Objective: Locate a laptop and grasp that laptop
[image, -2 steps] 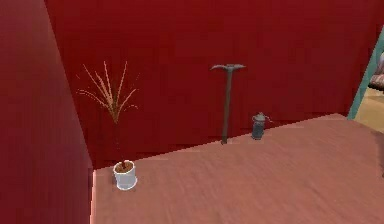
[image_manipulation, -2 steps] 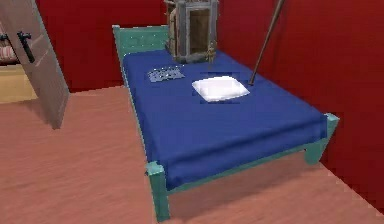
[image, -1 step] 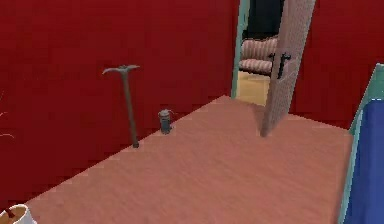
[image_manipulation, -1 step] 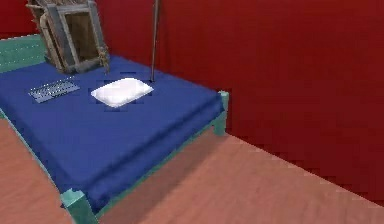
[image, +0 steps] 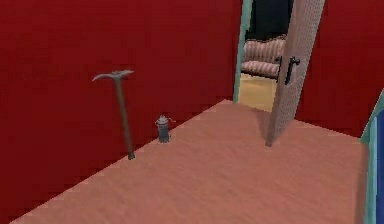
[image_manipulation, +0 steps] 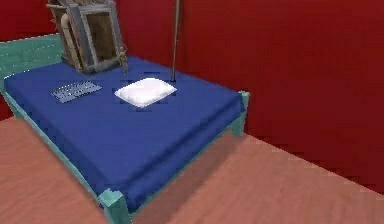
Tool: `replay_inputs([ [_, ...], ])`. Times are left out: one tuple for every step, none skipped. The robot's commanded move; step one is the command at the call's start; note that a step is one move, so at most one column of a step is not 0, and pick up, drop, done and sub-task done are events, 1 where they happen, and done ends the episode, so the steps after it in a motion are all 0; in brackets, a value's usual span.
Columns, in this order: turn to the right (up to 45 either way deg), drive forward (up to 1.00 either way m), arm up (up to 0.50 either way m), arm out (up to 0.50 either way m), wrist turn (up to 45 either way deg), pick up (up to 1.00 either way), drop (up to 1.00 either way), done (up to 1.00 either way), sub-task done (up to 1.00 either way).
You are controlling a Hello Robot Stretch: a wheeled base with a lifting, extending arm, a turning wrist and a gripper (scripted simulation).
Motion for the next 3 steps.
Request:
replay_inputs([
  [12.0, 0.00, 0.00, 0.00, 0.0, 0.00, 0.00, 0.00, 0.00],
  [0.0, 0.55, 0.00, 0.00, 0.0, 0.00, 0.00, 0.00, 0.00],
  [33.0, 0.00, 0.00, 0.00, 0.0, 0.00, 0.00, 0.00, 0.00],
])
